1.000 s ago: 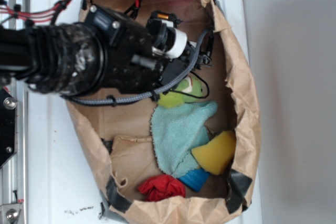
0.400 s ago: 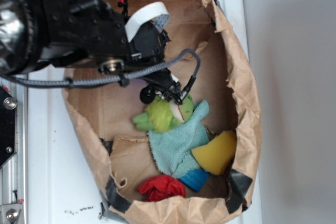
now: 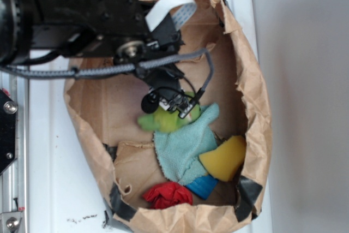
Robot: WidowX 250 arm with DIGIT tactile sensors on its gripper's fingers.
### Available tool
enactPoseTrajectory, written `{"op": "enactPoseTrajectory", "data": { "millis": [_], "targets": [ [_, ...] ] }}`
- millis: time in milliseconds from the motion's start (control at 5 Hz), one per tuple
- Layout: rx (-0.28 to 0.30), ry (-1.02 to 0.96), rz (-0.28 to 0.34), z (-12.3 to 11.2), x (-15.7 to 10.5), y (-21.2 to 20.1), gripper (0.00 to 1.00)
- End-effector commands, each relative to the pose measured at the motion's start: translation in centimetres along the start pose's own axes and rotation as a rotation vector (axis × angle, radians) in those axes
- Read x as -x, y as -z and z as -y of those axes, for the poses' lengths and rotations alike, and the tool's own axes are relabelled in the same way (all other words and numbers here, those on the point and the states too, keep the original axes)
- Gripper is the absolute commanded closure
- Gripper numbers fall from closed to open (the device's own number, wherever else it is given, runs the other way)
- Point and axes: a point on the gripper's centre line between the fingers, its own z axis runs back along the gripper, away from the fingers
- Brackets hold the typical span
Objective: Grab the rock.
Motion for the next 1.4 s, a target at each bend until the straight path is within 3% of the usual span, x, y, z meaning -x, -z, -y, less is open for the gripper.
{"op": "enactPoseTrajectory", "data": {
  "millis": [0, 400, 600, 800, 1200],
  "targets": [
    [-0.063, 0.075, 0.041, 0.7, -1.3, -4.4, 1.0],
    [-0.031, 0.129, 0.005, 1.4, -0.2, -6.7, 1.0],
    [0.031, 0.171, -0.01, 2.1, -0.1, -8.2, 1.0],
    [0.076, 0.225, 0.016, 2.8, -0.1, -9.1, 1.0],
    [0.093, 0.345, 0.044, 3.2, 0.3, -11.1, 1.0]
  ]
}}
